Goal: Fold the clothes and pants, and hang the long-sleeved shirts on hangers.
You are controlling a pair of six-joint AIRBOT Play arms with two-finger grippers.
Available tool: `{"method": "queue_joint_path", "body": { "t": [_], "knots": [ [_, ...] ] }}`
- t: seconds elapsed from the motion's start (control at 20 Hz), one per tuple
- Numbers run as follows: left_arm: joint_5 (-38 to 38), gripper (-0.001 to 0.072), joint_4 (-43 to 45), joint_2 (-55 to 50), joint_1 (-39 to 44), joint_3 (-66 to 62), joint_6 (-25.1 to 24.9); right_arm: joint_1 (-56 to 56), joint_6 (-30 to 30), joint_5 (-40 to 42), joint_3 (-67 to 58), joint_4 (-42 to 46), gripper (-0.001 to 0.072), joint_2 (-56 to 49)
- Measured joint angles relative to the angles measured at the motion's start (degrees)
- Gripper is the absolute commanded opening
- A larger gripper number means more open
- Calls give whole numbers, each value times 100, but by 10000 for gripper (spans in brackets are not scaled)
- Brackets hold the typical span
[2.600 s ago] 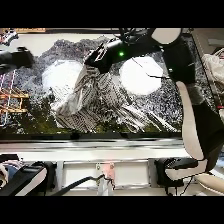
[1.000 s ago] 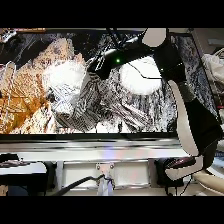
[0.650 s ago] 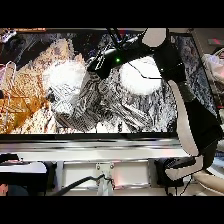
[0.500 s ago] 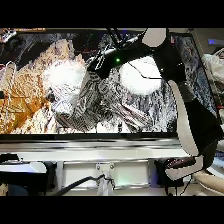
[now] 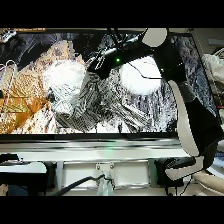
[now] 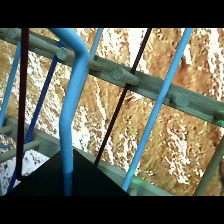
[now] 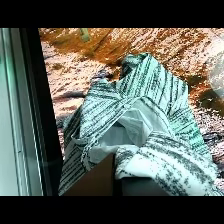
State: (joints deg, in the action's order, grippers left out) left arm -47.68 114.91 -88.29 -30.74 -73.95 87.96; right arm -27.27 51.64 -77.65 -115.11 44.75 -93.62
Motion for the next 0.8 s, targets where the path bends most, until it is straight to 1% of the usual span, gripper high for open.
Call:
{"method": "queue_joint_path", "body": {
  "t": [0.25,0.4,0.55,0.65,0.8],
  "knots": [
    [149,19,0,369,326,-111,15,0,138,-35,0,-13,27,20],
    [192,18,-57,688,553,-437,144,2,225,-61,0,-13,27,22],
    [160,18,-339,1196,754,-798,243,0,256,-57,0,9,26,22],
    [125,18,-695,1683,896,-946,275,0,278,20,0,122,24,22],
    [-240,18,-1235,2522,1342,-1043,297,0,278,133,0,566,26,22]
  ]
}}
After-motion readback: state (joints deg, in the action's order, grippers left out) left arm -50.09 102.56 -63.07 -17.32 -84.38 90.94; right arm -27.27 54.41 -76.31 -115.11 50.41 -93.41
